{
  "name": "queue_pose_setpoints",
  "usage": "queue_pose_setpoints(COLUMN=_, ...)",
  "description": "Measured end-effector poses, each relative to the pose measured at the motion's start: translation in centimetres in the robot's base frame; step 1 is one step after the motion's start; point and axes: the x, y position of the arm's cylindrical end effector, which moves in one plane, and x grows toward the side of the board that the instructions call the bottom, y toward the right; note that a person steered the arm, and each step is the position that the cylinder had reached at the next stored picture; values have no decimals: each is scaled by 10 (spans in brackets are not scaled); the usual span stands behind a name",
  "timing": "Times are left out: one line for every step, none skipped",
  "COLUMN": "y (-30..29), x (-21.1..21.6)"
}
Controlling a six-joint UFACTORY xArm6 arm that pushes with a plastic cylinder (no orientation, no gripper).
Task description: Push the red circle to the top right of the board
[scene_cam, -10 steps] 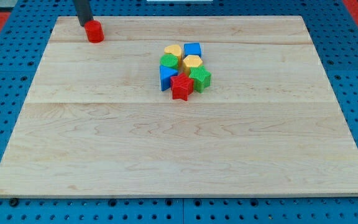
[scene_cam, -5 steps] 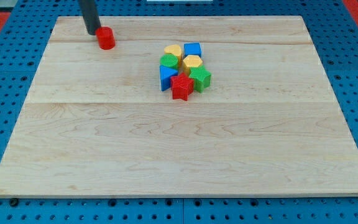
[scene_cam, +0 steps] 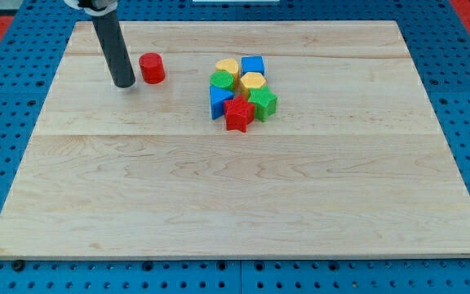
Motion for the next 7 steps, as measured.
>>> queue_pose_setpoints(y=31, x=-21)
queue_pose_setpoints(y=78, x=-50)
queue_pose_setpoints(y=66, x=-72)
queue_pose_setpoints(y=66, x=-94)
queue_pose_setpoints(y=103, x=-101)
queue_pose_setpoints(y=146, x=-102)
queue_pose_setpoints(y=152, x=-88)
